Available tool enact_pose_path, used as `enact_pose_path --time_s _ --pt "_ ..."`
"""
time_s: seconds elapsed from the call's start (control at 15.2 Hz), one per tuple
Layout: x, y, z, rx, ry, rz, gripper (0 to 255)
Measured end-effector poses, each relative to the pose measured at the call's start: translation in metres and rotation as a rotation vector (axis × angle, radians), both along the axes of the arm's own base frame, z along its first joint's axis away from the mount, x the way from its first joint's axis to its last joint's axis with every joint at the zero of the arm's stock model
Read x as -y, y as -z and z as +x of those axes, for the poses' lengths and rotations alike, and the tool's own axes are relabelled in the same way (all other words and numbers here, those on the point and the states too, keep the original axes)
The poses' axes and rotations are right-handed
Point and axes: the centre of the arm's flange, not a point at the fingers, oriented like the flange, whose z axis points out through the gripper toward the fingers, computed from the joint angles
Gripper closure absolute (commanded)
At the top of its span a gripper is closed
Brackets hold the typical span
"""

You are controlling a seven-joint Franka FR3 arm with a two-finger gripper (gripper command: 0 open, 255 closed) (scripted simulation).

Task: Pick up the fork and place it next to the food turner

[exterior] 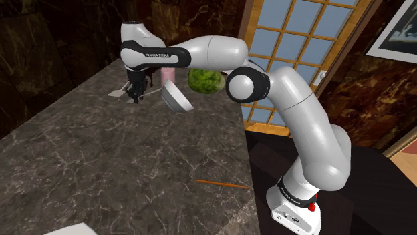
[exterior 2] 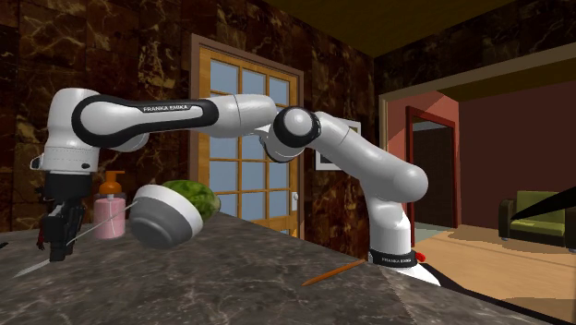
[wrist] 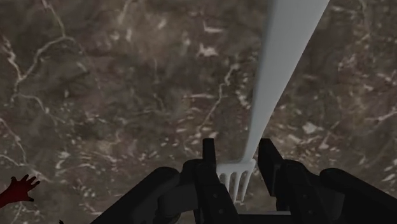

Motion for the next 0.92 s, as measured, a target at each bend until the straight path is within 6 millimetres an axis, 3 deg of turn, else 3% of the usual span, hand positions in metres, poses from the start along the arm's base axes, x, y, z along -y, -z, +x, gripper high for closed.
enact_pose_path --time_s 0.2,0.26,0.66,0.92 --pt "0.001 0.000 -0.001 0.000 0.001 0.001 255" --pt "0.002 0.001 0.000 0.000 0.001 0.001 0" --pt "0.004 0.010 0.000 -0.016 0.003 -0.005 0" --pt "0.004 -0.029 -0.001 -0.014 0.002 -0.005 0"
